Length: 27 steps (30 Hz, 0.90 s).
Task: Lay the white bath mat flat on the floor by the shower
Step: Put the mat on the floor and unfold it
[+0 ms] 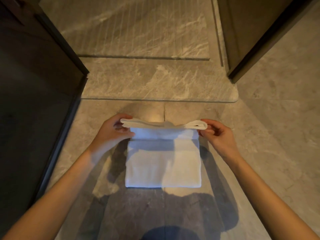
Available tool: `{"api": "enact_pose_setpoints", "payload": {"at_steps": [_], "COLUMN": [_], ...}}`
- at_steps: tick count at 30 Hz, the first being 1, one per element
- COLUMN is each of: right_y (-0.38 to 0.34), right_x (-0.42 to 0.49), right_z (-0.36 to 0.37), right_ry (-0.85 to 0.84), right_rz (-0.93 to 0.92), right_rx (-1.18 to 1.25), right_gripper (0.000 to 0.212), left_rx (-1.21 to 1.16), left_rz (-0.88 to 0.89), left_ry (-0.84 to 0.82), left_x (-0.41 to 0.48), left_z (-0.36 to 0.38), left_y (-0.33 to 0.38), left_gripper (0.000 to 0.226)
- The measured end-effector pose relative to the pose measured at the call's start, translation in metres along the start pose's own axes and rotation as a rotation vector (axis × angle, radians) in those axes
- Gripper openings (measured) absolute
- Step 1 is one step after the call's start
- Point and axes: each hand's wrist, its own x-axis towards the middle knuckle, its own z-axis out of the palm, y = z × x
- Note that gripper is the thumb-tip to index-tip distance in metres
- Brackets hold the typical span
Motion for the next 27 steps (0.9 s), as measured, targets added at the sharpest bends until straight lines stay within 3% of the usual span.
{"api": "enact_pose_setpoints", "payload": {"at_steps": [5,8,12,17,19,23,27], "right_y": [-0.002,-0.002,0.006,0.027,0.036,0.042,0.056], "right_x": [0.037,0.063,0.089,0.109,0.113,0.104,0.063], "right_z": [0.011,0.017,0.028,0.037,0.039,0.037,0.022], "right_ry": [0.086,0.112,0.151,0.163,0.143,0.114,0.019], "right_rz": [-0.007,0.012,0.089,0.147,0.172,0.161,0.133], "right_rx": [-0.015,-0.089,-0.144,-0.183,-0.205,-0.255,-0.280], "right_gripper": [0.013,0.007,0.014,0.015,0.004,0.032,0.024], "left_rx": [0.056,0.048,0.019,-0.005,0.003,0.004,0.201], "left_rz": [0.073,0.048,-0.001,-0.070,-0.090,-0.162,-0.173], "left_ry": [0.168,0.215,0.301,0.245,0.228,0.244,0.161], "left_x": [0.045,0.073,0.104,0.122,0.123,0.108,0.063], "left_z": [0.005,0.006,0.017,0.028,0.030,0.035,0.033], "left_y": [-0.008,-0.015,-0.026,-0.045,-0.050,-0.057,-0.071], "left_gripper": [0.015,0.010,0.015,0.027,0.038,0.060,0.042]}}
